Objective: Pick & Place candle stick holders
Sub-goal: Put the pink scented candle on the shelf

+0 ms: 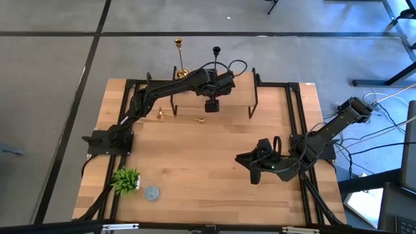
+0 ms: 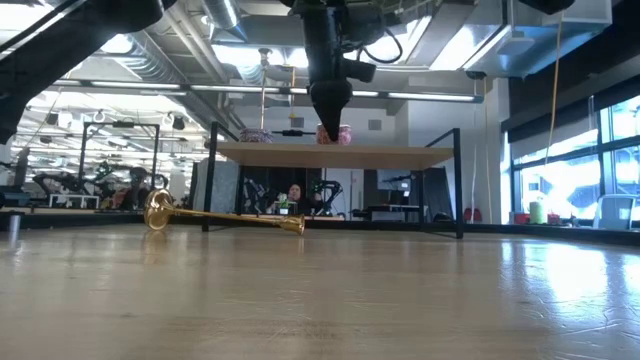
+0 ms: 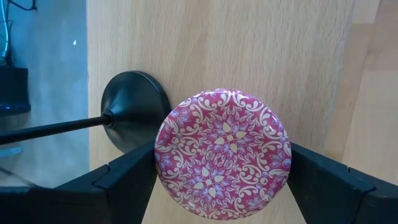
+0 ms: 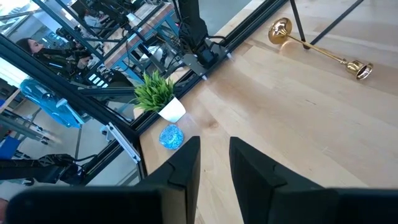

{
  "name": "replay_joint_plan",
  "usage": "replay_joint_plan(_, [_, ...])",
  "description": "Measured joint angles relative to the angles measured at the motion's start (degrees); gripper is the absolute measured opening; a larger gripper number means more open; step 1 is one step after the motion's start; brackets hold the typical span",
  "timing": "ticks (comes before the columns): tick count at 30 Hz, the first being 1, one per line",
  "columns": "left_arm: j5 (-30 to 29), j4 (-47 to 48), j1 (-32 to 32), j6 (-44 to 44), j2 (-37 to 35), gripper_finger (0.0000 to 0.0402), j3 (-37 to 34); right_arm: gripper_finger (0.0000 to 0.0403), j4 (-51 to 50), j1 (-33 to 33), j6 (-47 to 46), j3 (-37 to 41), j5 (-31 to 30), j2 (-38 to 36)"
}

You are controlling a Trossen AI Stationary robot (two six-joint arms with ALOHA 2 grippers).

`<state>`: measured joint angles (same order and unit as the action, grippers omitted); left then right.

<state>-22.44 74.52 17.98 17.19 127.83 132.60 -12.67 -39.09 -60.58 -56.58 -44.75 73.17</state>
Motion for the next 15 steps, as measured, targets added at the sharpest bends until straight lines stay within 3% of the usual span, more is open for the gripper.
replay_joint_plan(15, [2.22,-0.02,0.17,-0.60,0.00,0.0324,0.02,0.0087,-0.42,0.00,0.16,0.00,-0.02,0.00])
